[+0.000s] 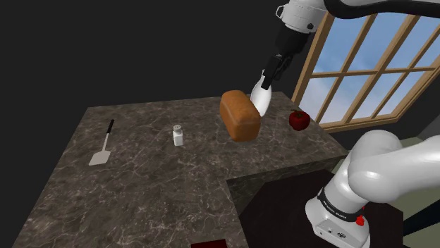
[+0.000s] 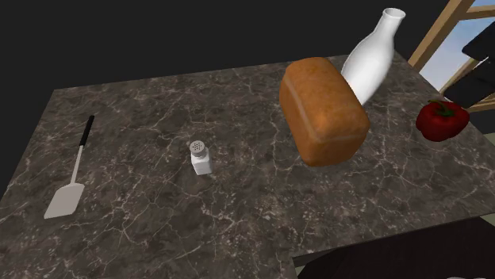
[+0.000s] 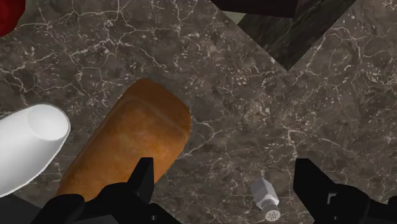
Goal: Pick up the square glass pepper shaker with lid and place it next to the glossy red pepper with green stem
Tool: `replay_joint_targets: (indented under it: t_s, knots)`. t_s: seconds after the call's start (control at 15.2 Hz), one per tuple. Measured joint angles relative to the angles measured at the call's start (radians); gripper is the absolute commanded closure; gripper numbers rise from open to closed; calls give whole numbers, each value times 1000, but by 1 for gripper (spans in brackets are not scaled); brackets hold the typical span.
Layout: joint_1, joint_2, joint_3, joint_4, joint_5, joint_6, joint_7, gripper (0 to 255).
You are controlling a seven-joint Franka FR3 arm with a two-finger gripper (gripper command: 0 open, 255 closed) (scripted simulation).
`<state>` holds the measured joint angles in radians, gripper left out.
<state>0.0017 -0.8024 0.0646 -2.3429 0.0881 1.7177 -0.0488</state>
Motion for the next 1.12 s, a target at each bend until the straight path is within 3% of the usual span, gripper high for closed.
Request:
replay_joint_targets:
  t_s: [0.33,1.12]
  knots:
    - [6,103,34,21,6,64,19,0]
    - [16,554,156,211,-35,248,114,0]
